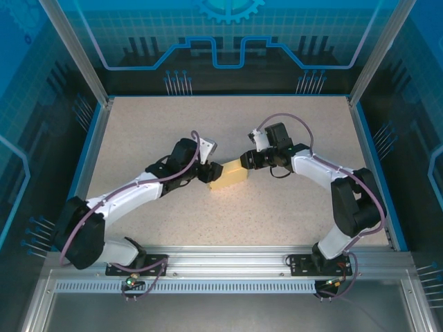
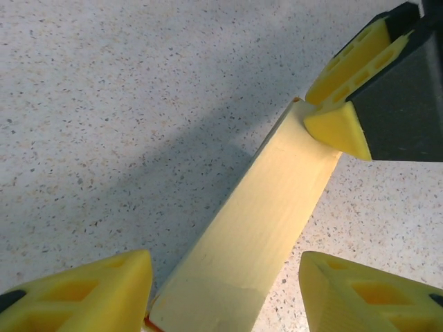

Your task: Fold the paper box

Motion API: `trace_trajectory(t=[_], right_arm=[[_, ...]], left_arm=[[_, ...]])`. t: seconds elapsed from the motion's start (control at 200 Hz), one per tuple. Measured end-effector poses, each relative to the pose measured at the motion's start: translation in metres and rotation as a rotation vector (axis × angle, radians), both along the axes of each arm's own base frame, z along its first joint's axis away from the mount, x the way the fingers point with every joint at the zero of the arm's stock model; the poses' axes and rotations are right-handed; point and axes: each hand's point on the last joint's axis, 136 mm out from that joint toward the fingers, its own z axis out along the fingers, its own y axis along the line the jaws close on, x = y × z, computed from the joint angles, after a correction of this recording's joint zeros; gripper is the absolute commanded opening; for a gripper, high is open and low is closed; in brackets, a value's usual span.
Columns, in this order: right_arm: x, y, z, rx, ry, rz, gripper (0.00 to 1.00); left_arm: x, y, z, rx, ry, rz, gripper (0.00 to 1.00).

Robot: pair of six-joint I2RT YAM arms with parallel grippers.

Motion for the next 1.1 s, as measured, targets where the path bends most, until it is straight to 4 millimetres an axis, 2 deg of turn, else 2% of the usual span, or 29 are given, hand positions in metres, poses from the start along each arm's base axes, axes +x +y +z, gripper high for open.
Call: trace_trajectory(t=[0.105,0.29,0.445,0.57,0.73,1.001,1.096], right_arm=[[0.0,0.0,0.001,0.006,-0.006,-0.005,0.4],[0.001,0.0,0.001,0.009,-0.009,-0.007,0.41],[0.001,0.0,0.001,0.007,-0.012,-0.01,0.42],[0.001,-0.001,0.002,0.004,-0.013,-0.012,0.42],[0.001,-0.002,0.001,0.002,-0.012,-0.013,0.43],[-0.002,-0.004,0.006,0.045,0.02,0.009,0.48],[0.002,-0.011,0.011,0.093,0.037,0.006,0.48]], left_arm=[[-0.003,0.011,-0.002,-0.043,0.021,0.052,0.64],[-0.009,0.031,-0.03,-0.101,0.136,0.142,0.64],[-0.01,0.03,-0.035,-0.145,0.172,0.154,0.59],[-0.009,0.032,-0.041,-0.184,0.199,0.171,0.51],[-0.009,0.027,-0.047,-0.241,0.222,0.154,0.43],[-0.01,0.024,-0.048,-0.292,0.206,0.144,0.42],[-0.01,0.024,-0.048,-0.295,0.201,0.143,0.42]])
